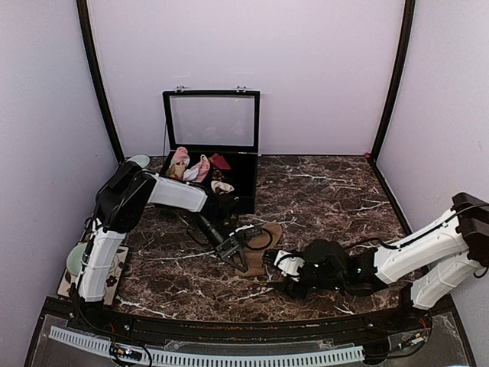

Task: Roll the socks
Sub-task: Roll the sock at the center of the board.

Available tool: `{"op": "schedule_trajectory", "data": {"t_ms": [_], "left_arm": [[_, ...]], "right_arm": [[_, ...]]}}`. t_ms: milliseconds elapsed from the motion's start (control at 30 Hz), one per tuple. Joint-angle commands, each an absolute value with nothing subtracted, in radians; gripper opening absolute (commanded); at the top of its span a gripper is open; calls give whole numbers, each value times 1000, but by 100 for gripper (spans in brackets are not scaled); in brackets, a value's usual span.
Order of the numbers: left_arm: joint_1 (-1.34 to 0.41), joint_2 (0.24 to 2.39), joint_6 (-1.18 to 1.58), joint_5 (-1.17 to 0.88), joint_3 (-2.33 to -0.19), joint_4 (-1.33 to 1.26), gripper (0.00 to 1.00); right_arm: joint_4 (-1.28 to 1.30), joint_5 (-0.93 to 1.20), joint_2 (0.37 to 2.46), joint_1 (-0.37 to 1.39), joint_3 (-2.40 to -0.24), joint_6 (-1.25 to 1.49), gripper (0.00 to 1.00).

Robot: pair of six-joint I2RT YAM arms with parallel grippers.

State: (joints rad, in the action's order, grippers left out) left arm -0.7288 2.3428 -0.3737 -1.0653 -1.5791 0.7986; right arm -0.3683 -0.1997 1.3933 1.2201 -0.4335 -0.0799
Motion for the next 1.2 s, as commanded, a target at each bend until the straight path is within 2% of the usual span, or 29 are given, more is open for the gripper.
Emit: {"op": "schedule_trajectory", "data": {"t_ms": [0, 167, 300, 400, 500, 733, 867, 1033, 1167], "left_arm": [[-730, 2423, -403, -957, -1556, 872, 0], [-725, 2436, -410, -944, -1573, 882, 0], [-721, 2435, -421, -939, -1579, 886, 3], [-721, 2417, -434, -934, -1566, 878, 15], [-721, 2390, -443, -928, -1541, 861, 28], [-721, 2268, -522, -918, -1441, 795, 43], [-709, 2106, -538, -859, -1291, 646, 47], [-692, 1952, -537, -750, -1196, 508, 48], [-689, 1847, -580, -663, -1134, 421, 49]], "right_arm": [[-435, -148, 1515, 1232, -553, -365, 63], [-442, -136, 1666, 1231, -643, -478, 54], [-438, -90, 1746, 1204, -690, -498, 40], [-413, -43, 1785, 1162, -728, -476, 25], [-377, -7, 1815, 1130, -753, -457, 18], [-325, 20, 1849, 1104, -740, -395, 9], [-274, 110, 1857, 1076, -724, -299, 5], [-178, 253, 1902, 1043, -757, -195, 0], [-88, 337, 1970, 1018, -811, -113, 0]]}}
